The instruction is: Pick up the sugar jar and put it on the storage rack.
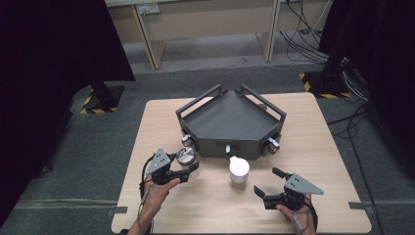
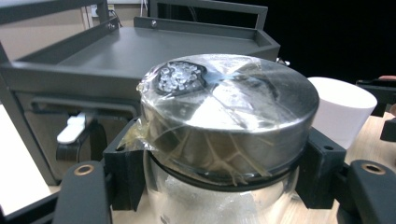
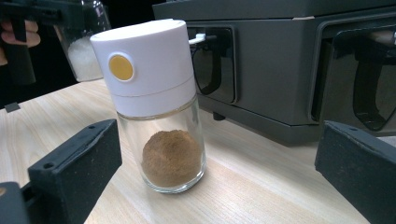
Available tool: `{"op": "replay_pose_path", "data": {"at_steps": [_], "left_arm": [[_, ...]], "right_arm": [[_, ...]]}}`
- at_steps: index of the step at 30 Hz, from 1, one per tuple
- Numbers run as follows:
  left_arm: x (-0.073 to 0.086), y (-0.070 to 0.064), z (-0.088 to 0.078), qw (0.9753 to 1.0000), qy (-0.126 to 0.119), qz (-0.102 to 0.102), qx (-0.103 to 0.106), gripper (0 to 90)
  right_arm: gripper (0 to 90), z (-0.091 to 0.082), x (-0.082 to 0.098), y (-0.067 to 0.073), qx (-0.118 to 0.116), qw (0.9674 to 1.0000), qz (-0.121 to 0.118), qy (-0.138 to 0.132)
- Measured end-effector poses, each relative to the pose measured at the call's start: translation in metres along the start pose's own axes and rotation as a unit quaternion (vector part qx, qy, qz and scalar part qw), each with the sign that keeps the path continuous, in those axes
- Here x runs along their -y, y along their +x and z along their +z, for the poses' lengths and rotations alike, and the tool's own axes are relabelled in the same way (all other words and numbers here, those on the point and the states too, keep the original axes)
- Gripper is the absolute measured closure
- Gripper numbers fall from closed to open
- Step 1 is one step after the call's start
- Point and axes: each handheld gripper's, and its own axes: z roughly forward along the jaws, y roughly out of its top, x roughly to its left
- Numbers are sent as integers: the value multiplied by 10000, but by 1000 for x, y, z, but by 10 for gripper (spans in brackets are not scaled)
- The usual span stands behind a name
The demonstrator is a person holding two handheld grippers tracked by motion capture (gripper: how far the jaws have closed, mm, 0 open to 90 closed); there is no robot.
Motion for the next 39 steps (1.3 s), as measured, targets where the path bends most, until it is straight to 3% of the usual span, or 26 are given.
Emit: {"op": "replay_pose_path", "data": {"at_steps": [16,30,39], "left_arm": [[-37,11,11,9999,-1,13,146,310],[-76,20,24,9999,-3,45,102,310],[-94,24,39,10000,4,48,-38,310]], "right_arm": [[8,0,0,0,-12,10000,1,-5],[8,0,0,-1,-15,10000,4,-4],[8,0,0,-1,-18,10000,11,-5]]}}
